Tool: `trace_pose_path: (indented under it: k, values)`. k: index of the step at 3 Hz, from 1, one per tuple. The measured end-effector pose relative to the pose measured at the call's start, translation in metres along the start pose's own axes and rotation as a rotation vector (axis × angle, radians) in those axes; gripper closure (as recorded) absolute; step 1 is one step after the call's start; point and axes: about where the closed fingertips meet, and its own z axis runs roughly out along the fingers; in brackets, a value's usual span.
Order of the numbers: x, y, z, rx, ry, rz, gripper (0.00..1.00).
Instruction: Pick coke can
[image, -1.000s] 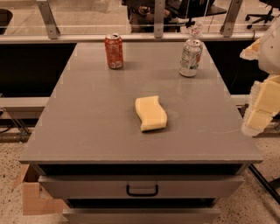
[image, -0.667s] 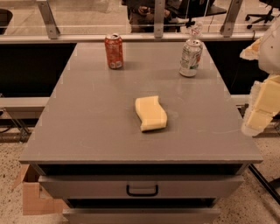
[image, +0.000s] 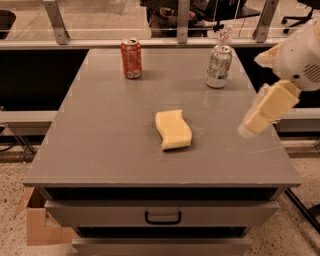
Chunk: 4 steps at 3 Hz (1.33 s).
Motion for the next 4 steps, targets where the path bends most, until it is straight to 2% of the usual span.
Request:
trace_pose_path:
  k: [1, 2, 3, 4]
  values:
    - [-0.028, -0.019, 0.025, 0.01, -0.215, 0.104, 0.0]
    - [-0.062, -0.042, 0.044, 0.038, -0.384, 0.203, 0.0]
    - [-0.072, -0.054, 0.042, 0.075, -0.425, 0.219, 0.0]
    - [-0.072, -0.051, 0.045, 0.068, -0.416, 0.21, 0.0]
